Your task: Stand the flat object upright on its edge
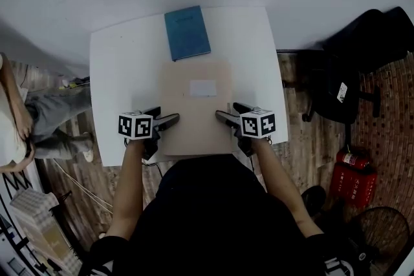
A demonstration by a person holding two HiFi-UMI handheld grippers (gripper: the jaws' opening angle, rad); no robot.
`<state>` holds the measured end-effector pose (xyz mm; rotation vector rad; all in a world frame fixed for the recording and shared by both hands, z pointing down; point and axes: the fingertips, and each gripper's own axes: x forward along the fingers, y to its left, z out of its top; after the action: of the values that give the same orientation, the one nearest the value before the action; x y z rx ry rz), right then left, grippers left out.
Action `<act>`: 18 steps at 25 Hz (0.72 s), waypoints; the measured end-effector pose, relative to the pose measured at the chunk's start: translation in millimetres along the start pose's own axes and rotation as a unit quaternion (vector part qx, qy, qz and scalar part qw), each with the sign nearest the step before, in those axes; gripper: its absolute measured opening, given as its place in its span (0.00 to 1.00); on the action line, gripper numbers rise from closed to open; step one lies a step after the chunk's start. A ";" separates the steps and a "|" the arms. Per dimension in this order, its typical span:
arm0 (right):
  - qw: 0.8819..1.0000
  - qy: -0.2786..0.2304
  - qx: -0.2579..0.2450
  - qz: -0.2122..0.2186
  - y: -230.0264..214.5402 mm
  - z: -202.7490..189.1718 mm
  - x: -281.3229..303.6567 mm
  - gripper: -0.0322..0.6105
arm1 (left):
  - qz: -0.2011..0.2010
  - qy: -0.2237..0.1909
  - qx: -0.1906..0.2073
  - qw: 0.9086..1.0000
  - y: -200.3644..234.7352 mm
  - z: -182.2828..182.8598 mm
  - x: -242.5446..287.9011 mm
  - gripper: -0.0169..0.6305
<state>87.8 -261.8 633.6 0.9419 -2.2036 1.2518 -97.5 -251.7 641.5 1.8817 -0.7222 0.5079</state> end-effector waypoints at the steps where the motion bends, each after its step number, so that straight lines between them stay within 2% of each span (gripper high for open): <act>1: 1.000 0.005 0.006 0.002 -0.7 -1.1 1.3 0.56 | -0.006 0.001 -0.006 1.000 -0.7 0.1 0.4 0.61; 5: 0.999 0.021 0.039 0.004 -2.6 -6.1 5.5 0.56 | -0.023 0.008 -0.026 0.999 -2.3 -0.6 1.1 0.61; 10: 0.997 0.022 0.076 0.009 -2.6 -8.1 5.6 0.56 | -0.018 0.011 -0.036 0.999 -2.6 -1.6 1.9 0.58; 14: 0.995 0.018 0.098 0.004 -3.0 -5.8 3.0 0.51 | -0.013 0.018 -0.042 0.999 -3.1 -2.3 0.4 0.56; 18: 0.996 0.021 0.082 -0.002 2.9 -1.7 -1.1 0.50 | -0.012 0.026 -0.053 0.998 -5.2 -5.5 -1.8 0.56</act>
<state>86.5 -258.8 632.1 0.9708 -2.0906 1.4562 -95.4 -244.6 639.1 1.7701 -0.6784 0.4926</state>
